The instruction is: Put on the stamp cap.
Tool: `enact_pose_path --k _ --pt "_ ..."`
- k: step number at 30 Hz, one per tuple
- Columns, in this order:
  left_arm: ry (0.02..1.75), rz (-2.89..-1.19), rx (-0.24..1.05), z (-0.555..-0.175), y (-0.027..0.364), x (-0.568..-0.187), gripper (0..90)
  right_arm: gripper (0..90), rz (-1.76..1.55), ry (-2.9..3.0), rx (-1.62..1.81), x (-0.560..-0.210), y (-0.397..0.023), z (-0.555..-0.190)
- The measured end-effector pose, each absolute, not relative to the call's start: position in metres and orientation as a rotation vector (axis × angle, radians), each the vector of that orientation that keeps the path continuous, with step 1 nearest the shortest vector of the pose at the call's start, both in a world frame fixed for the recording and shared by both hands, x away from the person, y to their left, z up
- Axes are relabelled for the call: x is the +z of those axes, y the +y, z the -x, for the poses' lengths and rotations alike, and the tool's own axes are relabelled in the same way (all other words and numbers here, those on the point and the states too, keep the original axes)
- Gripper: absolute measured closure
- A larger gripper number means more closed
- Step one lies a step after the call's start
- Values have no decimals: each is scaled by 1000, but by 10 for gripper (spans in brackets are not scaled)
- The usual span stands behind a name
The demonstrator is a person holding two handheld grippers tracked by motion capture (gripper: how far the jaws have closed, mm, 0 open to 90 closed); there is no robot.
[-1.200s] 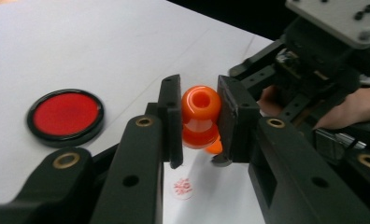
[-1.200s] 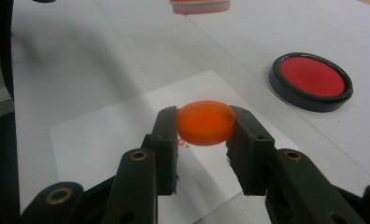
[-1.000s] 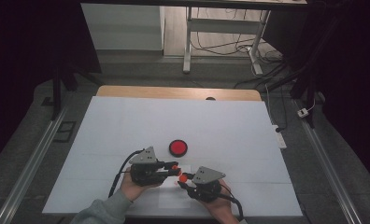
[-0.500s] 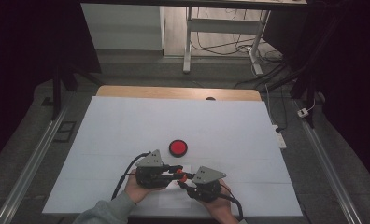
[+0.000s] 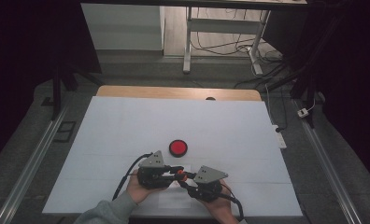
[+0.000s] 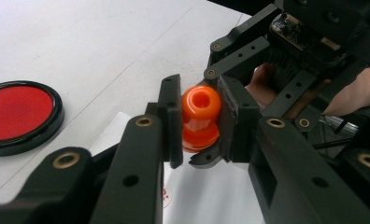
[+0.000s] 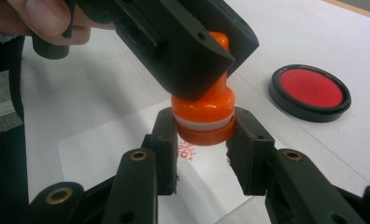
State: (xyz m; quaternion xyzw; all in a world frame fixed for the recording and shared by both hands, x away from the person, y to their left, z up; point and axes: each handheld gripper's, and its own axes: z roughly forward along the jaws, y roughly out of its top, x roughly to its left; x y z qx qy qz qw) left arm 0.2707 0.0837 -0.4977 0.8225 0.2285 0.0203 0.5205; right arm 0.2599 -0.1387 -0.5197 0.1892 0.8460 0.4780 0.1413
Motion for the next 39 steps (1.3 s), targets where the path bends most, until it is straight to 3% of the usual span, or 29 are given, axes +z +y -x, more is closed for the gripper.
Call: enact_pose_path --k 39 --pt "550 -1934 65 -270 82 -505 732 650 -662 2455 1417 -516 -139 -260"
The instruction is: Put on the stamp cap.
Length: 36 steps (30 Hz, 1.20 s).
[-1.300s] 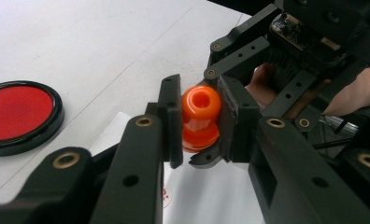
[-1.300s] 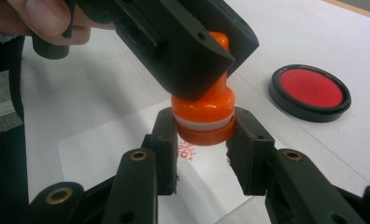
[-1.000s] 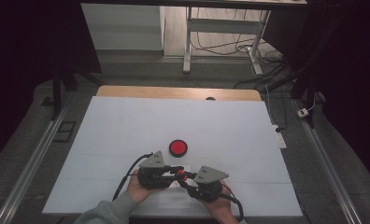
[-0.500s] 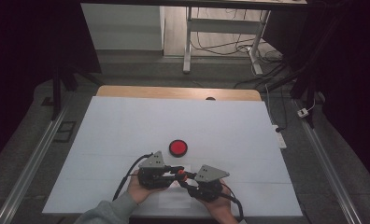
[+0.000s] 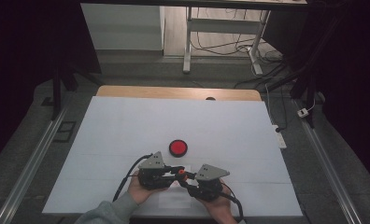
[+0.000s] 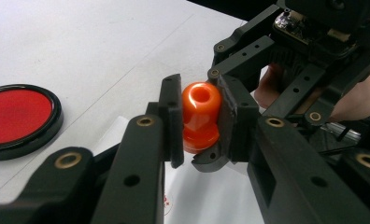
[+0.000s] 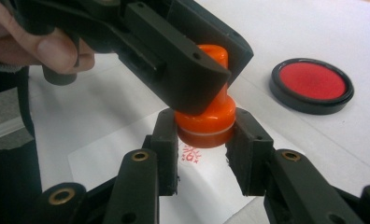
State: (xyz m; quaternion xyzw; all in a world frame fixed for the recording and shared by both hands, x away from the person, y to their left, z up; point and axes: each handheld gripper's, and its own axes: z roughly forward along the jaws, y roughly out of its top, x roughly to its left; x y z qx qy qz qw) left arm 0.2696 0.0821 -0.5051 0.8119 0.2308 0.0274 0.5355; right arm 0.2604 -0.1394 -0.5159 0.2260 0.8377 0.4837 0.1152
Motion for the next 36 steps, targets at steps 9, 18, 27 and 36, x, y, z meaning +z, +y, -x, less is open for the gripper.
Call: enact_pose_path --k 9,18,27,36 --pt "557 -1945 77 -270 80 -509 732 649 -693 2485 1394 -520 -139 -263" --pt "562 -1935 71 -270 81 -507 731 647 -684 2480 1422 -518 -140 -264" --pt "559 -1936 66 -271 81 -506 730 647 -685 2478 1429 -518 -140 -264" --pt "554 -1926 71 -271 81 -507 732 648 -686 2472 1424 -516 -140 -264"
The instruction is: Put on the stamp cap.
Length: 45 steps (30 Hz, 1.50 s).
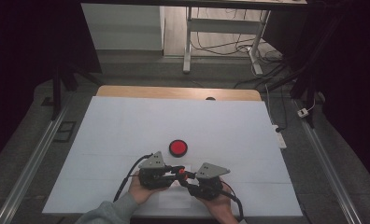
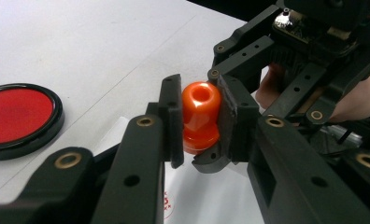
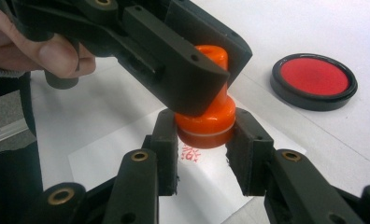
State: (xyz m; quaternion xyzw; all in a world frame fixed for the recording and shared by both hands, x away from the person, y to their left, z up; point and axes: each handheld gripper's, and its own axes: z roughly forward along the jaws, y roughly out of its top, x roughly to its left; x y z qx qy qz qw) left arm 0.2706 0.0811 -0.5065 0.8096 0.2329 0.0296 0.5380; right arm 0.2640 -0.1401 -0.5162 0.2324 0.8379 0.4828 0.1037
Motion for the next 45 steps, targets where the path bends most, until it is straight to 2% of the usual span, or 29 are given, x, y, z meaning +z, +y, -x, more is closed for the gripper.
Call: enact_pose_path --k 13,26,45 --pt "570 -1893 108 -268 77 -510 736 650 -739 2465 1427 -515 -141 -264" --pt "567 -1933 132 -267 77 -505 732 647 -667 2463 1403 -515 -140 -265" --pt "570 -1910 107 -270 80 -503 730 636 -662 2451 1432 -514 -142 -266"
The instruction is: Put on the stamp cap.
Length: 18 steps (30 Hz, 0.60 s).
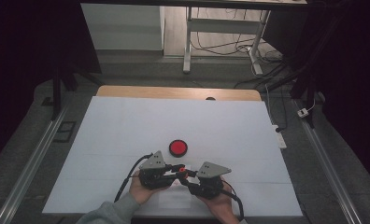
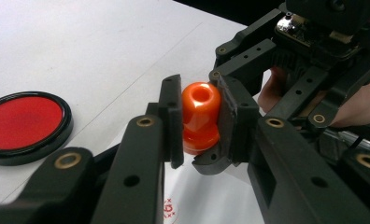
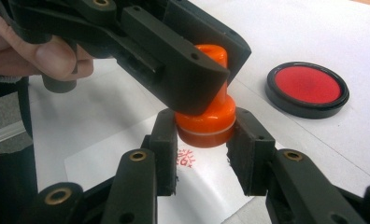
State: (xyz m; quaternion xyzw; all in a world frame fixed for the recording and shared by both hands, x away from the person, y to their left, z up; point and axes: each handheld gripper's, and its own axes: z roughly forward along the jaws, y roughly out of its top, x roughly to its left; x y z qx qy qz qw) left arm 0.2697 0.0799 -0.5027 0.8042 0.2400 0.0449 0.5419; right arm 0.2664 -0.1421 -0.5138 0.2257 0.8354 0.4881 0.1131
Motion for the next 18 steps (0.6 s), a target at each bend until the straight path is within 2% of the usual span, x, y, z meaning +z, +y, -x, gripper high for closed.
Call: enact_pose_path --k 9,18 --pt "581 -1908 126 -270 82 -502 730 619 -666 2443 1457 -514 -144 -267" --pt "587 -1898 132 -272 86 -501 730 561 -671 2446 1443 -514 -146 -269"
